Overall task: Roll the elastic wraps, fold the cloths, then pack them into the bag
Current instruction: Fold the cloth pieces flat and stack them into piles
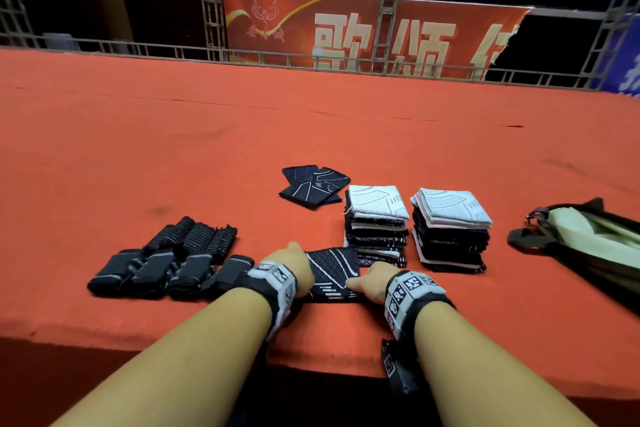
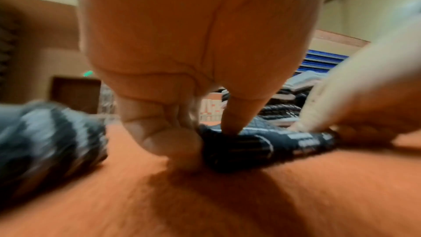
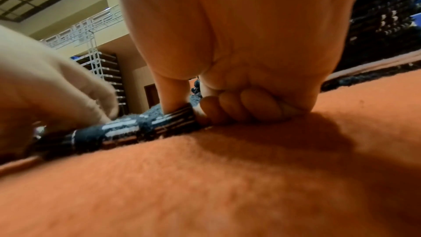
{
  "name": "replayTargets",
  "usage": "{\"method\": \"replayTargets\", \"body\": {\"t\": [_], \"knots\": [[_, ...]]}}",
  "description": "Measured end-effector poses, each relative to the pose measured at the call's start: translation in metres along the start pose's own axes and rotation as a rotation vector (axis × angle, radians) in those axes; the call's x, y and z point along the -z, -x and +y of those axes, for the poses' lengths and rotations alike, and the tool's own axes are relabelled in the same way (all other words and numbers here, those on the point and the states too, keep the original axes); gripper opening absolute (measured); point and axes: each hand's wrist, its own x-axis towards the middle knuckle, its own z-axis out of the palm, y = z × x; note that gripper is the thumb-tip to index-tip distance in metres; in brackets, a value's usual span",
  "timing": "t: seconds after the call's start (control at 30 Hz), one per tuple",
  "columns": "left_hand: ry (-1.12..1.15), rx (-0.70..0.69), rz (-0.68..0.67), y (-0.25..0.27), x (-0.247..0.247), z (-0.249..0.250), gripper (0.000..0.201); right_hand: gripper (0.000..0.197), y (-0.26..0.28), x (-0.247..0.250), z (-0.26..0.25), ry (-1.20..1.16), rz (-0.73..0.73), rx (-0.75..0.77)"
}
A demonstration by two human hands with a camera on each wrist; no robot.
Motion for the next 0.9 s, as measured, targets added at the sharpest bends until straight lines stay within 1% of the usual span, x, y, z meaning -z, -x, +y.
{"method": "replayTargets", "body": {"t": [0.07,0.1,0.13,0.17,0.23,0.27,0.33,0.43,0.53,0.63,0.7,0.73,0.8,0.83,0.9], "knots": [[-0.019,-0.090,0.172,0.003,-0.008,0.007,0.037,0.049,0.003,-0.001,-0.005,0.020,0.026,0.006],[-0.053,-0.157,0.219,0.005,-0.011,0.013,0.041,0.048,0.004,-0.001,-0.006,0.032,0.028,0.006],[-0.100,-0.218,0.199,0.004,-0.017,0.018,0.048,0.047,0.005,-0.001,-0.007,0.042,0.028,0.014],[-0.144,-0.223,0.123,0.001,-0.023,0.020,0.056,0.046,0.006,-0.001,-0.007,0.050,0.023,0.019],[-0.169,-0.131,-0.039,-0.007,-0.034,0.017,0.067,0.044,0.007,0.000,-0.007,0.066,0.005,0.030],[-0.159,-0.096,-0.086,-0.011,-0.039,0.016,0.069,0.043,0.007,0.002,-0.006,0.074,-0.003,0.035],[-0.169,-0.093,-0.095,-0.019,-0.046,0.012,0.072,0.039,0.007,0.006,-0.005,0.103,-0.023,0.046],[-0.200,-0.099,-0.098,-0.026,-0.049,0.009,0.076,0.022,0.001,0.010,0.000,0.122,-0.076,0.062],[-0.217,-0.101,-0.121,-0.033,-0.049,0.006,0.080,0.032,-0.004,0.013,0.006,0.058,-0.071,0.086],[-0.208,-0.109,-0.164,-0.035,-0.045,0.007,0.081,0.038,-0.004,0.014,0.013,0.020,-0.043,0.173],[-0.206,-0.109,-0.205,-0.033,-0.041,0.008,0.081,0.045,-0.005,0.013,0.020,-0.047,-0.036,0.224],[-0.205,-0.108,-0.213,-0.032,-0.040,0.009,0.080,0.057,-0.006,0.014,0.023,-0.066,-0.041,0.255],[-0.203,-0.102,-0.216,-0.030,-0.037,0.011,0.080,0.088,-0.007,0.015,0.026,-0.073,-0.082,0.311],[-0.200,-0.101,-0.214,-0.030,-0.038,0.011,0.080,0.094,-0.008,0.015,0.026,-0.071,-0.112,0.325],[-0.196,-0.098,-0.221,-0.031,-0.039,0.011,0.080,0.095,-0.011,0.016,0.025,-0.018,-0.141,0.348]]}}
